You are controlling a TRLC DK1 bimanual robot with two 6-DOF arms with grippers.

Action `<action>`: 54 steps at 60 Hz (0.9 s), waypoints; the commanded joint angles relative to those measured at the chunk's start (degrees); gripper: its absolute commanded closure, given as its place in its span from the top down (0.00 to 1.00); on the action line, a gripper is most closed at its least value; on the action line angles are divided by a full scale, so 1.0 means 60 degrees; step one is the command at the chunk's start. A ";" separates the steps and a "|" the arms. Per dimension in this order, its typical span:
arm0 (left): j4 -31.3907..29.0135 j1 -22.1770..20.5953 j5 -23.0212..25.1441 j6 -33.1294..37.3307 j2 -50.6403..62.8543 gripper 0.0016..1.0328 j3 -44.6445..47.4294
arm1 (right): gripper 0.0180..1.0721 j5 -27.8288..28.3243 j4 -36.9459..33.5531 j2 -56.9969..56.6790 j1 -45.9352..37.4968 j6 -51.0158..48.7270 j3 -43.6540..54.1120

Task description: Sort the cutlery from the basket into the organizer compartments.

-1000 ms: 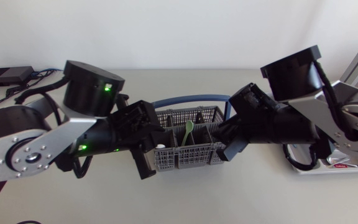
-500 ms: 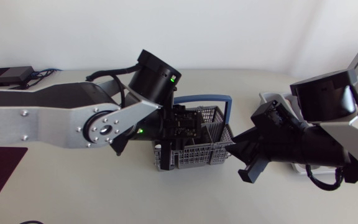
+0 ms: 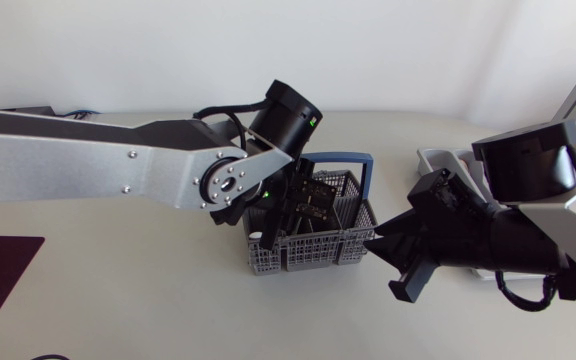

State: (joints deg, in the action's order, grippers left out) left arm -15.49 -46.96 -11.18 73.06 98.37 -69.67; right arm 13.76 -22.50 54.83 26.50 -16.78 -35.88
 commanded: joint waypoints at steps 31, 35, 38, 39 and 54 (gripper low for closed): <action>-0.1609 -0.0230 -0.0305 0.0758 0.0612 0.41 -0.1074 | 0.40 0.0168 -0.0190 -0.0627 -0.0257 -0.0324 0.0472; -0.1667 -0.0259 -0.0305 0.0758 0.0612 0.41 -0.1059 | 0.40 0.0168 -0.0205 -0.0642 -0.0257 -0.0324 0.0472; -0.1711 -0.0274 -0.0305 0.0758 0.0627 0.41 -0.1045 | 0.40 0.0182 -0.0234 -0.0671 -0.0257 -0.0324 0.0457; -0.1711 -0.0289 -0.0305 0.0773 0.0627 0.40 -0.1045 | 0.40 0.0182 -0.0234 -0.0686 -0.0257 -0.0324 0.0472; -0.1652 -0.0450 -0.0437 0.0700 0.0583 0.40 -0.1308 | 0.40 0.0182 -0.0322 -0.0803 -0.0257 -0.0324 0.0457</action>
State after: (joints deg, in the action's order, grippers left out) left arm -25.10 -49.32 -12.84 75.70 101.01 -74.81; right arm 14.81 -23.84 50.46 25.32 -17.89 -34.63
